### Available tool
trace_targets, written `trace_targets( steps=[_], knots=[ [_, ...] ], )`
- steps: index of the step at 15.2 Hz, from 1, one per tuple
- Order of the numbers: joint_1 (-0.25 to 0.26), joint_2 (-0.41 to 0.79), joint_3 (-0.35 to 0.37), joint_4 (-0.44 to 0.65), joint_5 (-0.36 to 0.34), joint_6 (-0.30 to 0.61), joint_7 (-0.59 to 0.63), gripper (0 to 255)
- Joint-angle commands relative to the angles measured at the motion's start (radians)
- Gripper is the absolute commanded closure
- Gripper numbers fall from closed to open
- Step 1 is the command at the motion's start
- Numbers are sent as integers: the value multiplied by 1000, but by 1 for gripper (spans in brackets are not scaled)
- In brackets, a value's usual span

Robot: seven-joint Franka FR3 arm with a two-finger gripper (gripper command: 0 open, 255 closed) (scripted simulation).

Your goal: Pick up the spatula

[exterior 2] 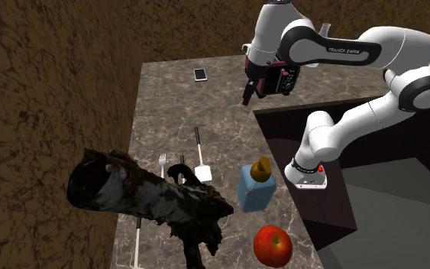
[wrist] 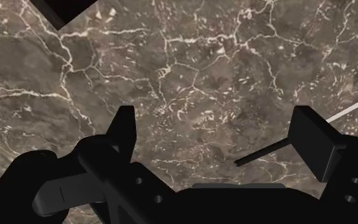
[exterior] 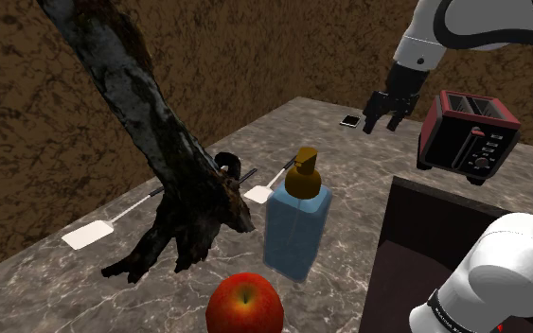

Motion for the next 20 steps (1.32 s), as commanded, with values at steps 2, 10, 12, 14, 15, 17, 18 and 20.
trace_targets(
  steps=[2, 10, 12, 14, 15, 17, 18, 20],
  knots=[
    [-7, 7, 32, -10, 13, 15, 64, 0],
    [-74, 159, 283, 6, 91, 138, 569, 0],
    [-96, 221, 341, 35, 96, 166, 695, 0],
    [-119, 292, 397, 73, 92, 190, 823, 0],
    [-131, 330, 424, 95, 87, 201, 887, 0],
    [-155, 412, 475, 145, 67, 220, 1018, 0],
    [-167, 455, 499, 173, 54, 228, 1083, 0],
    [-187, 546, 541, 234, 18, 239, 1217, 0]
  ],
)
